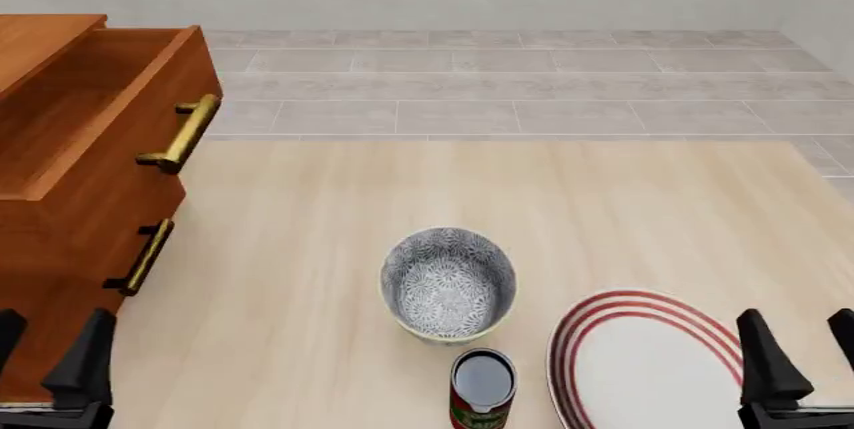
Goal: Put the ketchup in the top drawer of the cabinet.
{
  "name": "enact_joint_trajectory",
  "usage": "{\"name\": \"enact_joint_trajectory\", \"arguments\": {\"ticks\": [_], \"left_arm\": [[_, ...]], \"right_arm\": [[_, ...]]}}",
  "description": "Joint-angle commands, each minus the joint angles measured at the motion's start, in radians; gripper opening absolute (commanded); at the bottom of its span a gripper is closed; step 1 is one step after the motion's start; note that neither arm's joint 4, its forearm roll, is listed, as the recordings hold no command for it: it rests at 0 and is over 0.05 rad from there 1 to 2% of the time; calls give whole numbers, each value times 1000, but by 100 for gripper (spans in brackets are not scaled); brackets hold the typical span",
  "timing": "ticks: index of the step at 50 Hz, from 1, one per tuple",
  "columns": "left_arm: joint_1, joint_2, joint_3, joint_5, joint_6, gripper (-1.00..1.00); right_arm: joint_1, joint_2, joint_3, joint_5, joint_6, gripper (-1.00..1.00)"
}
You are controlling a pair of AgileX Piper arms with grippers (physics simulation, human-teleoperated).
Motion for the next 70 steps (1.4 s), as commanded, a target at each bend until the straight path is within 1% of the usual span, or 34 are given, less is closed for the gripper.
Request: {"name": "enact_joint_trajectory", "arguments": {"ticks": [1, 3, 6, 7, 8, 9, 10, 12, 13, 15, 16, 18, 20, 21, 22, 23, 25, 28, 33, 37, 38, 40, 41, 42, 44, 46, 49, 53, 54, 57, 60, 62, 67, 70], "left_arm": [[-17, -13, 8, -14, 29, 100], [-19, -13, 5, -12, 33, 100], [-51, 1, -14, 24, 20, 100], [-58, 57, -24, 19, 31, 100], [-43, 79, -45, 27, 6, 100], [-53, 69, -66, 51, -10, 100], [-53, 68, -67, 53, -10, 100], [-73, 52, -134, 132, -21, 100], [-92, 37, -166, 171, -19, 100], [-108, 18, -216, 227, 6, 100], [-124, 15, -243, 255, 19, 100], [-148, 20, -281, 283, 56, 100], [-187, 51, -324, 317, 46, 100], [-187, 51, -324, 317, 46, 100], [-204, 60, -351, 339, 68, 100], [-242, 81, -371, 357, 59, 100], [-256, 92, -374, 363, 47, 100], [-315, 108, -380, 371, 62, 100], [-375, 169, -378, 330, 61, 100], [-453, 277, -338, 226, 86, 100], [-469, 300, -328, 198, 98, 100], [-506, 350, -320, 149, 84, 100], [-541, 394, -315, 107, 93, 100], [-559, 430, -314, 80, 106, 100], [-571, 453, -316, 56, 111, 100], [-616, 523, -324, 10, 97, 100], [-654, 602, -320, -56, 127, 100], [-703, 702, -305, -136, 135, 100], [-703, 703, -305, -137, 135, 100], [-734, 769, -283, -206, 148, 100], [-764, 820, -279, -242, 140, 100], [-776, 841, -275, -265, 151, 100], [-803, 894, -275, -304, 146, 100], [-820, 937, -275, -333, 150, 100]], "right_arm": [[20, -11, -32, 22, 20, 100], [29, -11, -45, 34, 9, 100], [26, -10, -45, 35, 12, 100], [31, -9, -35, 24, -8, 100], [33, -10, -39, 28, -32, 100], [36, -11, -43, 30, -36, 100], [36, -11, -43, 31, -36, 100], [43, -13, -54, 35, -16, 100], [49, -12, -40, 22, -15, 100], [47, -12, -41, 26, -20, 100], [53, -12, -47, 36, -12, 100], [54, -12, -45, 32, -12, 100], [59, -11, -43, 34, -17, 100], [60, -11, -46, 39, -18, 100], [60, -11, -46, 39, -18, 100], [76, -7, -37, 36, -20, 100], [87, -7, -36, 35, -17, 100], [88, -6, -37, 40, -19, 100], [100, 3, -28, 35, -27, 100], [108, 11, -29, 32, -27, 100], [108, 7, -29, 36, -29, 100], [111, -4, -36, 54, -40, 100], [114, 1, -36, 48, -42, 100], [116, -10, -49, 70, -40, 100], [117, -12, -61, 82, -37, 100], [121, -11, -47, 64, -42, 100], [126, -9, -68, 77, -39, 100], [126, -7, -53, 64, -34, 100], [126, -7, -53, 64, -34, 100], [129, -10, -47, 68, -32, 100], [131, -10, -47, 67, -33, 100], [135, -8, -49, 68, -32, 100], [139, 6, -48, 60, -25, 100], [142, -2, -54, 75, -25, 100]]}}
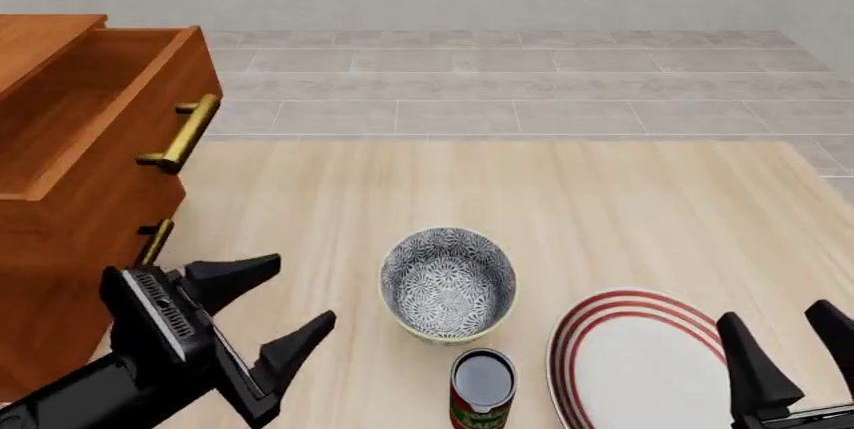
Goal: Put the ketchup in the top drawer of the cabinet.
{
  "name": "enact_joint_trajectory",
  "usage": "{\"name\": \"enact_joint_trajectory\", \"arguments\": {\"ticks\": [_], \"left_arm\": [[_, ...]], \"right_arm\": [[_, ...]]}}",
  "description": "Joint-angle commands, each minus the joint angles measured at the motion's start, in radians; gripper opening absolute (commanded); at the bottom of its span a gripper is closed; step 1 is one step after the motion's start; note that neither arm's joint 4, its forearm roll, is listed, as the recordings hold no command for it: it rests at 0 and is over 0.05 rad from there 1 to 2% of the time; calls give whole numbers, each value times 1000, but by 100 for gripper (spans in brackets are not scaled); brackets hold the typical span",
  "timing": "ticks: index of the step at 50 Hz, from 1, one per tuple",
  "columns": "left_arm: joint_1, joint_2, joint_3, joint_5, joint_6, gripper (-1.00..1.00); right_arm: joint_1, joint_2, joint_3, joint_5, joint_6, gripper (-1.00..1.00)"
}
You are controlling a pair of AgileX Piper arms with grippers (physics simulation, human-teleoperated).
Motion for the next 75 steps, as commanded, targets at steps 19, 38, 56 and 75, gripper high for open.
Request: {"name": "enact_joint_trajectory", "arguments": {"ticks": [19, 38, 56, 75], "left_arm": [[-270, 418, -45, -244, -49, 100], [-345, 586, -53, -318, -40, 100], [-309, 752, -39, -445, 14, 100], [-294, 871, -80, -517, 1, 100]], "right_arm": [[17, 13, -6, 10, 14, 100], [23, 12, 4, -2, 49, 100], [28, 14, 10, -7, 58, 100], [37, 22, 16, -13, 61, 100]]}}
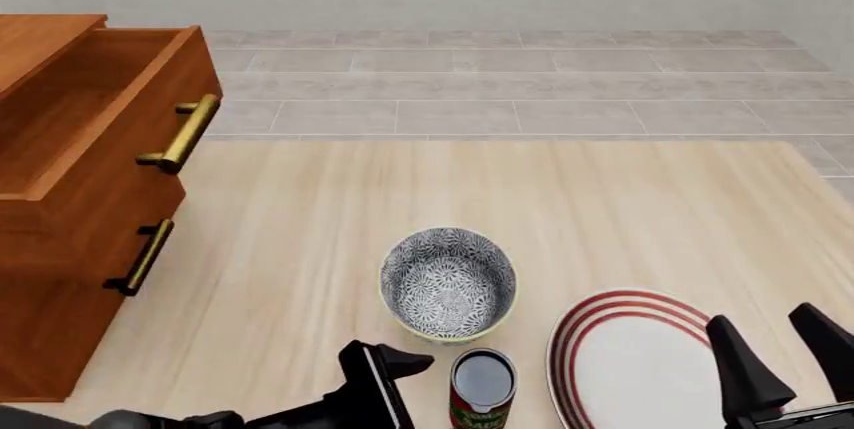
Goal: Put the ketchup in the top drawer of the cabinet.
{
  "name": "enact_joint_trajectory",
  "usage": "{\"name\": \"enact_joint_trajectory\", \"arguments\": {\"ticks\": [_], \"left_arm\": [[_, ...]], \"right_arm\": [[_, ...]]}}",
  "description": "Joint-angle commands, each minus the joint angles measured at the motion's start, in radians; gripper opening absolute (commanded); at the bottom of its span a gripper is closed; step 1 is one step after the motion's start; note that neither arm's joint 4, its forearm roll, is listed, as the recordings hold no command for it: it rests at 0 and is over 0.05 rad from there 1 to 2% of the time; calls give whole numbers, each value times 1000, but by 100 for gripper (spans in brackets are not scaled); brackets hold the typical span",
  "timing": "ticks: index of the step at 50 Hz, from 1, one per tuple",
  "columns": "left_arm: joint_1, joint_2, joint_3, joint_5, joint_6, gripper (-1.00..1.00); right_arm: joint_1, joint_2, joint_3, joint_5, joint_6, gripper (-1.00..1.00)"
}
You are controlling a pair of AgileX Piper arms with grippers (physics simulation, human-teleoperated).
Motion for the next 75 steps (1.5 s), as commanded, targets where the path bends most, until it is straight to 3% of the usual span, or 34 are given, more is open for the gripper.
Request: {"name": "enact_joint_trajectory", "arguments": {"ticks": [1, 6, 8, 32, 75], "left_arm": [[8, 66, -19, -44, -3, 100], [-2, 89, -48, -34, -4, 100], [5, 96, -50, -45, 31, 100], [-34, 223, -110, -70, -4, 100], [-16, 226, -165, -35, 35, 100]], "right_arm": [[6, 7, 2, -3, 2, 100], [10, 6, 3, -2, 3, 100], [10, 7, 1, 0, 4, 100], [16, 25, 20, -28, 2, 100], [40, 75, 37, -75, -2, 100]]}}
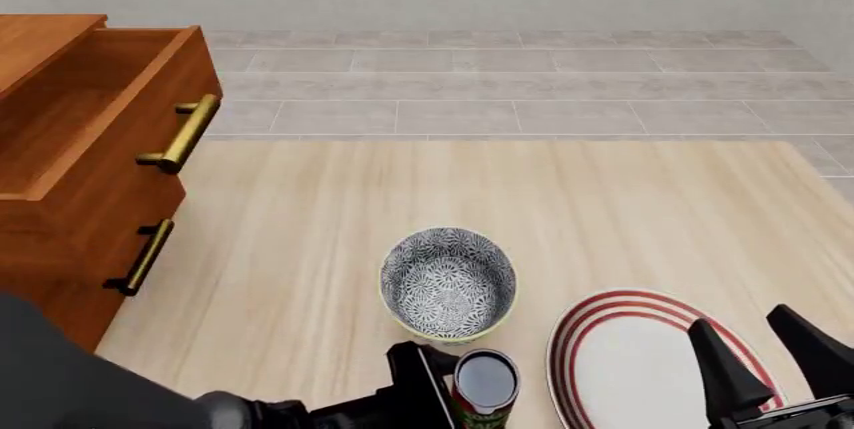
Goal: Put the ketchup in the top drawer of the cabinet.
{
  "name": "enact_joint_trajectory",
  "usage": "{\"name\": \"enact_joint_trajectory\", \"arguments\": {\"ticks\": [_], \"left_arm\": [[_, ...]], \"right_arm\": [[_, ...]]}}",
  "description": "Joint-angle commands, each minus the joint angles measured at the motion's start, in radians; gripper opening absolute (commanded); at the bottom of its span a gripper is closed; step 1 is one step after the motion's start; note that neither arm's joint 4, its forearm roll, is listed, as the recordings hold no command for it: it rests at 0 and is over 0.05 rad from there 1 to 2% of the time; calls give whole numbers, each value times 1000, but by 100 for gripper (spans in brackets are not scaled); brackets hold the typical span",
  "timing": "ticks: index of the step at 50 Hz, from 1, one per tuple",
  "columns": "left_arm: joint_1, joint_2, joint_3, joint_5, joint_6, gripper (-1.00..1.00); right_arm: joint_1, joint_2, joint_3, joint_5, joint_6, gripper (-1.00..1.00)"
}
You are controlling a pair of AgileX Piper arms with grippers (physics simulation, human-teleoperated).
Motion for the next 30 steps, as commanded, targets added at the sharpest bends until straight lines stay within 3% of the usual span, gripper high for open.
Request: {"name": "enact_joint_trajectory", "arguments": {"ticks": [1, 6, 7, 22, 30], "left_arm": [[13, 22, -13, -12, 4, 100], [9, 9, -10, -9, -5, 100], [11, 6, -8, -10, -7, -100], [10, -60, 13, 3, 29, -100], [10, -139, 1, 63, 42, -100]], "right_arm": [[7, 9, 2, -4, -1, 100], [9, 23, 3, -16, -2, 100], [10, 24, 3, -16, -3, 100], [13, 26, 3, -14, -5, 100], [17, 40, 3, -24, -7, 100]]}}
